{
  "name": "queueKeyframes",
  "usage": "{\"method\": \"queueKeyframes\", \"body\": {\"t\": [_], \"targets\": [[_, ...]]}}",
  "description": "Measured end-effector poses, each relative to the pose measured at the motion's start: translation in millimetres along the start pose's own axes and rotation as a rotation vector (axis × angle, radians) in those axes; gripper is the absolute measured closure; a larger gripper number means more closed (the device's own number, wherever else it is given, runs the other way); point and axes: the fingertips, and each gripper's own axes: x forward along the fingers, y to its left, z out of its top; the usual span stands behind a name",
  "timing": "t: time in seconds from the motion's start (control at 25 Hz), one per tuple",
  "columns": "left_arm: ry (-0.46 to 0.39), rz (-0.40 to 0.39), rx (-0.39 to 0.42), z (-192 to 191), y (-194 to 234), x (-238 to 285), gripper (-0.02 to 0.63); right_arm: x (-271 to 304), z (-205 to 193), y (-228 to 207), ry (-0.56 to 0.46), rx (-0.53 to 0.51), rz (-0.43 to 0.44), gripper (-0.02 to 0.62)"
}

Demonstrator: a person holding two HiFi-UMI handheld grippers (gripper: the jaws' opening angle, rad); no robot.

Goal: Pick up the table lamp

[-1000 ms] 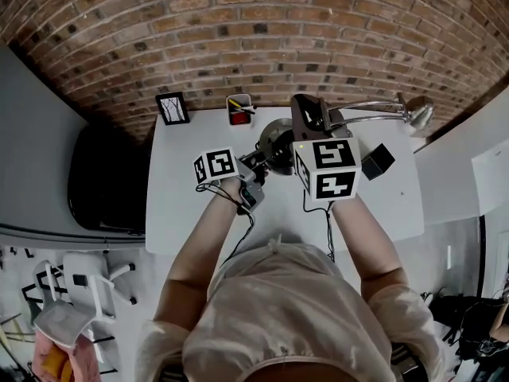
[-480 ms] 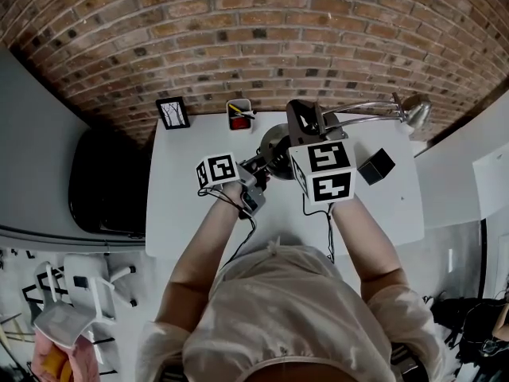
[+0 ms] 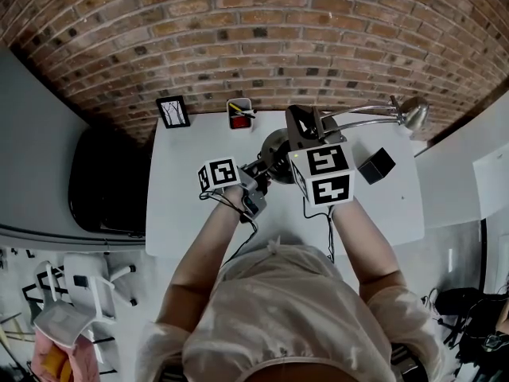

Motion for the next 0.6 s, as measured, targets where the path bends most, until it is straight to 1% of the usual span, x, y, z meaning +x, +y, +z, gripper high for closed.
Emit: {"method": "queueKeyframes", "body": {"t": [0.24, 0.6], "targets": [[0.011, 0.011, -0.009, -3.4, 4.3, -2.6, 0.462, -1.5, -5.0, 3.4, 0.009, 0.002, 0.002, 0.568], [0.035, 0.016, 0.002, -3.8, 9.4, -3.1, 0.460, 0.6, -10.3, 6.1, 0.023, 0.010, -0.001, 0.568]]}}
